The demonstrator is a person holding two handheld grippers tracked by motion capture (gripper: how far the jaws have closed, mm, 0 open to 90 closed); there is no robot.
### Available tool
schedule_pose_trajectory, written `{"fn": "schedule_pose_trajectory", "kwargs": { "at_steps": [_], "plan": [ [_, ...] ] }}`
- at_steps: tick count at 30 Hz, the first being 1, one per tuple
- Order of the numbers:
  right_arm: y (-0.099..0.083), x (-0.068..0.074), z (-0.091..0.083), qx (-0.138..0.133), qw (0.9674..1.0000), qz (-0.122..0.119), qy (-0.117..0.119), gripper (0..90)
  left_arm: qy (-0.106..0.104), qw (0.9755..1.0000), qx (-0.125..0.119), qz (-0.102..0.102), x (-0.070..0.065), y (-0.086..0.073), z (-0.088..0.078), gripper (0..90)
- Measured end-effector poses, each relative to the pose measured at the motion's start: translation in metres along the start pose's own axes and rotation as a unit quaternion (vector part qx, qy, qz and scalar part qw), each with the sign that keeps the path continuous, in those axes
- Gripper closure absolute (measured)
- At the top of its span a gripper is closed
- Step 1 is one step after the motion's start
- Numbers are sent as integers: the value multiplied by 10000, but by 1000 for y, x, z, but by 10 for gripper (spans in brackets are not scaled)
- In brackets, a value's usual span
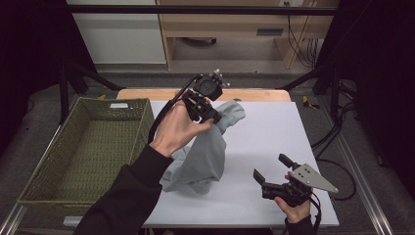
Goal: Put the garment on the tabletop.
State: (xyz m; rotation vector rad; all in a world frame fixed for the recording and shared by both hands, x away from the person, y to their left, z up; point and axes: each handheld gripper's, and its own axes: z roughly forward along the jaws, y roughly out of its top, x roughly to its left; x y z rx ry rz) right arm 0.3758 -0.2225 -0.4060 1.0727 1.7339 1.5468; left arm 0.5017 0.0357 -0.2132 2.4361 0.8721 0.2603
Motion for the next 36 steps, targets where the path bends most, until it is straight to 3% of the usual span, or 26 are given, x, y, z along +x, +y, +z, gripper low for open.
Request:
{"fn": "schedule_pose_trajectory", "kwargs": {
  "at_steps": [10,16,31,36],
  "plan": [
    [0,0,0,-9,10000,23,-5,12,-139,9997,-64,-178,13,-21,35,860],
    [0,0,0,-9,10000,49,16,12,-207,9992,101,-320,18,-34,60,858],
    [0,-1,0,-24,10000,23,-2,12,-197,9977,477,-449,22,-60,116,855],
    [0,-1,0,-22,10000,41,-2,12,-238,9972,510,-487,25,-65,122,831]
  ]
}}
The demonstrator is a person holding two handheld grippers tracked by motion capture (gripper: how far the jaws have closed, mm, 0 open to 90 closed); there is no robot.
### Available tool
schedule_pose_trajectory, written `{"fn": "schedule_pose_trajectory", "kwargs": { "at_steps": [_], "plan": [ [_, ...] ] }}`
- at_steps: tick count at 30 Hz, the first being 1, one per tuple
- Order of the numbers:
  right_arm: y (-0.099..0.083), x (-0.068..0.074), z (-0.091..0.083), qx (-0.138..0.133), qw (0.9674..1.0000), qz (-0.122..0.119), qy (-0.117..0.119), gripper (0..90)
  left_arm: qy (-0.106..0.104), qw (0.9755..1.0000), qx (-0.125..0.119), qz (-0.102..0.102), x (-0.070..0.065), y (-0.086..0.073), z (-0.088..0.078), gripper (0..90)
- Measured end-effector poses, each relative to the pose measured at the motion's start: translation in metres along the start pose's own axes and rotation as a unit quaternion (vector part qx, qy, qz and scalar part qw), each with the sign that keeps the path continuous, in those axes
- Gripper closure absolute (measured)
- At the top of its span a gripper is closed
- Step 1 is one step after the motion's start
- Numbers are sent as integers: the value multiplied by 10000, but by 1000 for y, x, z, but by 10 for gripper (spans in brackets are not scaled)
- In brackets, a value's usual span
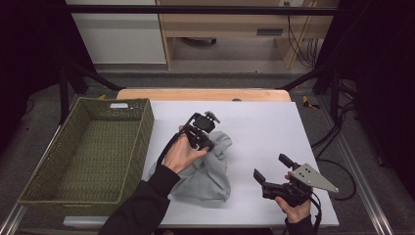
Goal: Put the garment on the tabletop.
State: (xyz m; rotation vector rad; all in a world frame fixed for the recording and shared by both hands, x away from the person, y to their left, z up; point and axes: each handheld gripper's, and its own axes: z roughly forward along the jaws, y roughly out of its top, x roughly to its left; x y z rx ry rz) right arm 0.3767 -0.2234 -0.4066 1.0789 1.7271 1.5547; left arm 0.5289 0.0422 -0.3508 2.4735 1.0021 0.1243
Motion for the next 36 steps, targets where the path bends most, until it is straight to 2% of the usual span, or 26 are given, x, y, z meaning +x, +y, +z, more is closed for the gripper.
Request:
{"fn": "schedule_pose_trajectory", "kwargs": {
  "at_steps": [3,7,10,12,13,14,18,22,24,25,27,29,30,35,36],
  "plan": [
    [0,1,0,-2,10000,30,21,12,-103,9997,-230,-13,1,-1,-5,671],
    [0,0,0,-4,10000,57,12,11,-303,9975,-641,46,2,-2,-15,388],
    [1,0,-1,-2,10000,76,20,11,-331,9960,-821,119,1,-4,-21,248],
    [1,0,-1,2,10000,77,9,12,-158,9949,-978,179,-1,-7,-25,187],
    [1,0,-1,0,10000,79,16,11,2,9935,-1107,245,-3,-10,-28,173],
    [1,0,-1,-7,10000,78,22,11,52,9925,-1200,242,-5,-12,-31,152],
    [1,-1,-1,-19,10000,58,16,11,-207,9896,-1403,253,-5,-20,-42,106],
    [2,0,-2,-13,10000,80,17,9,-342,9839,-1746,192,-4,-32,-54,75],
    [2,-1,-2,-12,10000,77,14,8,-460,9797,-1943,156,-3,-40,-59,70],
    [3,1,-2,9,9998,182,54,7,-496,9778,-2030,133,-2,-44,-62,59],
    [2,-1,-2,-14,10000,75,21,6,-516,9742,-2196,107,-1,-54,-67,58],
    [3,0,-2,-9,10000,84,18,5,-495,9703,-2366,121,0,-63,-73,58],
    [3,0,-2,-13,10000,84,20,5,-425,9667,-2520,145,0,-71,-77,58],
    [3,0,-2,-17,10000,82,17,5,-345,9575,-2862,55,1,-100,-88,47],
    [3,0,-2,-23,10000,79,19,5,-309,9563,-2907,36,2,-106,-88,47]
  ]
}}
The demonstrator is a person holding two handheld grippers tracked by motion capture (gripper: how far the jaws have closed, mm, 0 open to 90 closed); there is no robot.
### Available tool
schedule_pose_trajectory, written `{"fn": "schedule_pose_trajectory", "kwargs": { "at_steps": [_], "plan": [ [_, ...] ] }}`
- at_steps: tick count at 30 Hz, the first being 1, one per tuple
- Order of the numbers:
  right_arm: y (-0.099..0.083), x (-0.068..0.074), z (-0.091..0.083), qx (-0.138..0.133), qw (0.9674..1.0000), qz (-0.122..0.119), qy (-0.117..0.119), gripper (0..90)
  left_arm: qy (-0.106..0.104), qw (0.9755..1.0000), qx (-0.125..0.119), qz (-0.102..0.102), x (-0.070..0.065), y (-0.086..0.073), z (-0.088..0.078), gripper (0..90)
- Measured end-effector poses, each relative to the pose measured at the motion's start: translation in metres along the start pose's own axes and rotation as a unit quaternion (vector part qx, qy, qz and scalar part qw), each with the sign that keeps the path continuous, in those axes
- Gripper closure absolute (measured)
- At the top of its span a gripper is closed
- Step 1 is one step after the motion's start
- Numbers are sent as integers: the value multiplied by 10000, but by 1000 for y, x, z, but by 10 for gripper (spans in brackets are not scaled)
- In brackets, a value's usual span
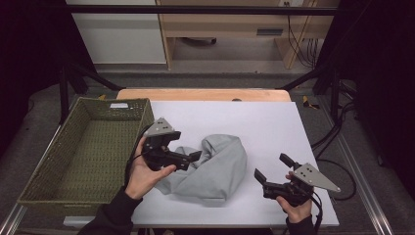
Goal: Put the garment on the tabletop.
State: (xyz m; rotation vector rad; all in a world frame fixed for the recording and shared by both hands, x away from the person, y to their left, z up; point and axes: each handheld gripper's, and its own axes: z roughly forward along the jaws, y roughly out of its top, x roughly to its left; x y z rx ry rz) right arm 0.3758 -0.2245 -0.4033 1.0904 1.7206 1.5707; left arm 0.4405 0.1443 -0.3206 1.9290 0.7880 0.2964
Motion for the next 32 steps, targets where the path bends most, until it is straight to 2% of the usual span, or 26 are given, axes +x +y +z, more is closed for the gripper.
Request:
{"fn": "schedule_pose_trajectory", "kwargs": {
  "at_steps": [2,4,6,9,13,16,20,23,32],
  "plan": [
    [0,0,0,6,10000,-3,6,5,19,10000,-65,-45,1,-9,-7,45],
    [0,0,0,9,10000,-2,5,5,146,9998,-140,-20,2,-17,-15,41],
    [0,0,-1,13,10000,-6,-5,5,147,9997,-172,-47,3,-22,-22,41],
    [0,-1,-1,17,10000,-2,20,5,143,9991,-385,-91,4,-31,-35,35],
    [0,0,-1,12,10000,-18,24,5,249,9977,-626,-107,5,-42,-48,34],
    [0,-1,-1,31,10000,-2,9,5,297,9973,-658,-158,8,-50,-53,32],
    [0,-1,-1,22,10000,1,19,5,339,9947,-950,-211,11,-63,-60,48],
    [-1,-1,-1,26,10000,-4,21,5,421,9952,-849,-239,15,-69,-60,49],
    [1,-2,-3,6,10000,38,24,6,616,9931,-965,-256,17,-77,-66,49]
  ]
}}
